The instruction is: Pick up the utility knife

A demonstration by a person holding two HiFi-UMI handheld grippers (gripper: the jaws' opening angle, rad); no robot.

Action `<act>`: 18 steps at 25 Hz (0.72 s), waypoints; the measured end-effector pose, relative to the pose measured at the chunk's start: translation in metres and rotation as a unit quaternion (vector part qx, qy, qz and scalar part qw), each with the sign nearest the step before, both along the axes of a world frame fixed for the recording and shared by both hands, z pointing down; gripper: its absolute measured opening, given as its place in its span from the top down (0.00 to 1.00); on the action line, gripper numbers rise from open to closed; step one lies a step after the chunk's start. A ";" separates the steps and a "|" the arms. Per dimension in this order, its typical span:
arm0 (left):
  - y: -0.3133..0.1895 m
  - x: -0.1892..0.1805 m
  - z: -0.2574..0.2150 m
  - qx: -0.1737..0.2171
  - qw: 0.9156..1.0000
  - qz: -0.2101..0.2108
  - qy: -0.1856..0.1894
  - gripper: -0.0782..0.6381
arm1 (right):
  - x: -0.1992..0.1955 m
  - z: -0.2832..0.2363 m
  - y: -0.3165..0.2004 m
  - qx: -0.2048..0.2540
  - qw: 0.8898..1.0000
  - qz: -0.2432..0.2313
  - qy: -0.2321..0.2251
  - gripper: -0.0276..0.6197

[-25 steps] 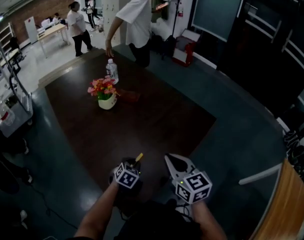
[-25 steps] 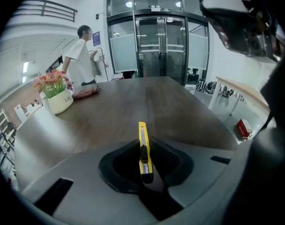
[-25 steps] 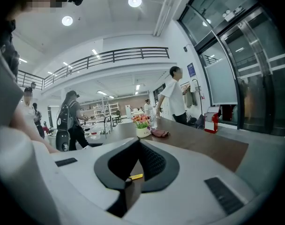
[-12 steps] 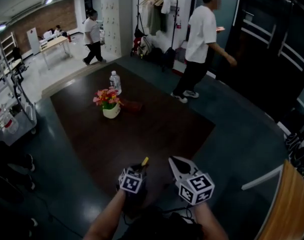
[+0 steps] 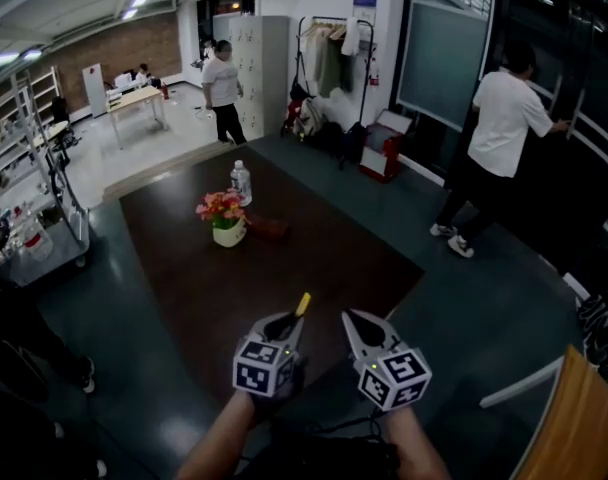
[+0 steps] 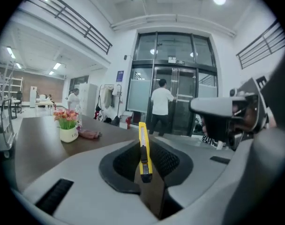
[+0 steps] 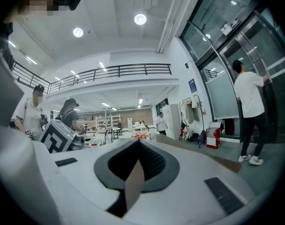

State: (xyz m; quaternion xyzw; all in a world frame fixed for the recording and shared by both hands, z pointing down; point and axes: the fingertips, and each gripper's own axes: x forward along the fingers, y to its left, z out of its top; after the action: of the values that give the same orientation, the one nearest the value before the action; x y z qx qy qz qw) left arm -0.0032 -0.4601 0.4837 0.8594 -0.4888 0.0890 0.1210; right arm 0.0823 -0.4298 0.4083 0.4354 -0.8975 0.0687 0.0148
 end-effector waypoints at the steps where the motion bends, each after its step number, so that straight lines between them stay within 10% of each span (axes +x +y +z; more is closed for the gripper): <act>1: 0.000 0.005 -0.013 0.012 1.000 -0.001 0.006 0.79 | 0.005 -0.005 0.000 0.006 1.000 -0.001 -0.005 0.94; 18: 0.014 0.068 -0.114 0.095 0.994 0.019 0.041 0.79 | 0.054 -0.059 0.009 0.053 0.998 0.001 -0.037 0.94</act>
State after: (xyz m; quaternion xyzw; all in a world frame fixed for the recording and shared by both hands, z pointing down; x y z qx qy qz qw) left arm 0.0652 -0.4461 0.3697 0.8790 -0.4733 0.0092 0.0571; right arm 0.1367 -0.4209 0.3494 0.4335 -0.8995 0.0367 -0.0414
